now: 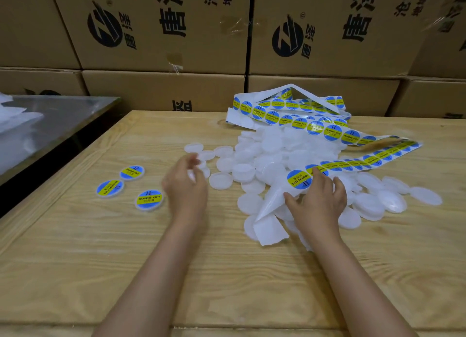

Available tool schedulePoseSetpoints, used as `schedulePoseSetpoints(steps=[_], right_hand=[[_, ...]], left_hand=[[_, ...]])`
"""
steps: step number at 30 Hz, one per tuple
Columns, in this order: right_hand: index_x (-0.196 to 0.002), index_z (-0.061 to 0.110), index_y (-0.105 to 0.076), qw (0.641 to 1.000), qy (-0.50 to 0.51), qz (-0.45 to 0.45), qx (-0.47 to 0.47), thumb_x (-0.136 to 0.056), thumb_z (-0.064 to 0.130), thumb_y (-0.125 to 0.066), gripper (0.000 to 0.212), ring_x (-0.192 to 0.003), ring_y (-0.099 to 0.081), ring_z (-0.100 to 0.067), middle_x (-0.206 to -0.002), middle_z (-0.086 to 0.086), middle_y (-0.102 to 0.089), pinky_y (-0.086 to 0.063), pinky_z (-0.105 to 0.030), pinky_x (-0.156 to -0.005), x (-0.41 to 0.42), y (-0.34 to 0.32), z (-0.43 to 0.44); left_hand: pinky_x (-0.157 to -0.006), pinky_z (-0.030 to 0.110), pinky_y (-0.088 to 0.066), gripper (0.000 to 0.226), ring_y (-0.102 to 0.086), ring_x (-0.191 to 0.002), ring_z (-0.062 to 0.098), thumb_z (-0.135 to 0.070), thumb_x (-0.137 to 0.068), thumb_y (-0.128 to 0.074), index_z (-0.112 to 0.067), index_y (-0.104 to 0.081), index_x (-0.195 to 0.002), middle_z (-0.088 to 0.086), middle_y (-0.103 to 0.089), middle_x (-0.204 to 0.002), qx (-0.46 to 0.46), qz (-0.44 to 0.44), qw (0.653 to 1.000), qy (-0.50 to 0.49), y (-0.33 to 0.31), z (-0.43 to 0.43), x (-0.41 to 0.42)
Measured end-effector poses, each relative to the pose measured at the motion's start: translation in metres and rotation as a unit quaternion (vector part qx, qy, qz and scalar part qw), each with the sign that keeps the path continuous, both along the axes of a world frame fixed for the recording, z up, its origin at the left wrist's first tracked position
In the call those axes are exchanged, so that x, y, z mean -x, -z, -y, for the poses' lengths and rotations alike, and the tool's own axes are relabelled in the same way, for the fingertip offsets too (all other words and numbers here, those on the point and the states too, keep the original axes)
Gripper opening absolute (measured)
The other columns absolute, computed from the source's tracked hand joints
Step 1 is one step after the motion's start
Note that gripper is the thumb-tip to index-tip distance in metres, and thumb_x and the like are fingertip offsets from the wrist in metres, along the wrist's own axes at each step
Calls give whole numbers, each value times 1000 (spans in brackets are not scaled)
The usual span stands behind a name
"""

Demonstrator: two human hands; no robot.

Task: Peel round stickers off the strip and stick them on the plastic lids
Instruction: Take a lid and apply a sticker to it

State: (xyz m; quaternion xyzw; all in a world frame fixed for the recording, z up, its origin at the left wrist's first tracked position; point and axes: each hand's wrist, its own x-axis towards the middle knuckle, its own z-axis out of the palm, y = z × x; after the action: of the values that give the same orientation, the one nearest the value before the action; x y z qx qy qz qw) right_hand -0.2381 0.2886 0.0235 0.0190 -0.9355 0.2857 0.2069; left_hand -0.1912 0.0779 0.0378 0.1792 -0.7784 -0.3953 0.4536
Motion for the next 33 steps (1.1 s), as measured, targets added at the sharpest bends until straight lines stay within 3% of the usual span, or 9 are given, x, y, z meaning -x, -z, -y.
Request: schedulePoseSetpoints(steps=[5,8,10,13,17,24,27,30,33], right_hand=[[-145,14,-26,1000,-4,16,0,-77,39,-70,85,-141,-8,-31,-146,-11,-32,-3,-39,-111,0,-2,1],[-143,16,-30,1000,-5,6,16,-77,43,-68,81,-140,-11,-30,-141,-12,-36,-5,-41,-111,-3,-3,2],[-143,18,-32,1000,-7,11,15,-78,42,-67,78,-138,-13,-28,-139,-9,-38,-5,-41,-112,-2,-4,2],[-140,20,-38,1000,-19,7,5,-78,36,-67,70,-137,-17,-28,-136,-6,-41,-5,-40,-111,0,-5,0],[-118,20,-62,996,-46,-80,-9,-79,35,-70,42,-131,-32,-29,-124,-5,-55,-11,-39,-108,-3,-6,2],[-108,24,-67,989,-106,-106,13,-84,38,-65,27,-123,-48,-15,-114,6,-63,0,-33,-110,-8,-11,1],[-102,21,-66,983,-138,-115,18,-84,35,-66,23,-115,-55,-12,-107,10,-66,3,-34,-113,-10,-14,-1],[-95,17,-70,983,-141,-122,-5,-84,28,-68,16,-113,-57,-18,-100,4,-69,-3,-41,-113,-9,-15,-2],[-85,12,-73,980,-143,-137,-14,-81,20,-72,9,-105,-61,-28,-97,-4,-71,-28,-51,-103,-10,-16,-2]], left_hand=[[-110,42,-22,44,-46,-125,18,-21,-93,-41,-15,-45,-136,-1,-56,-131,118,105,955,252,10,-83,16],[-114,39,10,48,-14,-143,11,-25,-102,-29,-23,-19,-148,-6,-31,-151,117,234,924,280,17,-102,29],[-112,41,15,48,-14,-142,11,-23,-102,-27,-23,-17,-149,-6,-32,-149,128,262,918,270,22,-106,33],[-114,34,-1,49,-31,-133,14,-14,-97,-39,-21,-29,-145,0,-45,-138,112,215,936,255,23,-103,34],[-100,18,-34,48,-49,-117,11,1,-88,-51,-20,-50,-131,0,-54,-124,-102,102,931,335,17,-101,28],[-74,25,-50,49,-59,-73,16,17,-82,-43,-14,-59,-117,3,-55,-76,-452,33,790,413,3,-93,27],[-78,33,-47,42,-58,-80,25,13,-86,-43,-13,-60,-114,10,-57,-82,-486,21,761,430,3,-91,25],[-76,30,-45,38,-54,-79,22,10,-89,-48,-7,-58,-121,9,-54,-81,-446,33,786,427,5,-93,22],[-81,30,-46,32,-54,-84,19,7,-88,-55,-10,-61,-114,7,-55,-86,-372,43,829,415,6,-93,21]])
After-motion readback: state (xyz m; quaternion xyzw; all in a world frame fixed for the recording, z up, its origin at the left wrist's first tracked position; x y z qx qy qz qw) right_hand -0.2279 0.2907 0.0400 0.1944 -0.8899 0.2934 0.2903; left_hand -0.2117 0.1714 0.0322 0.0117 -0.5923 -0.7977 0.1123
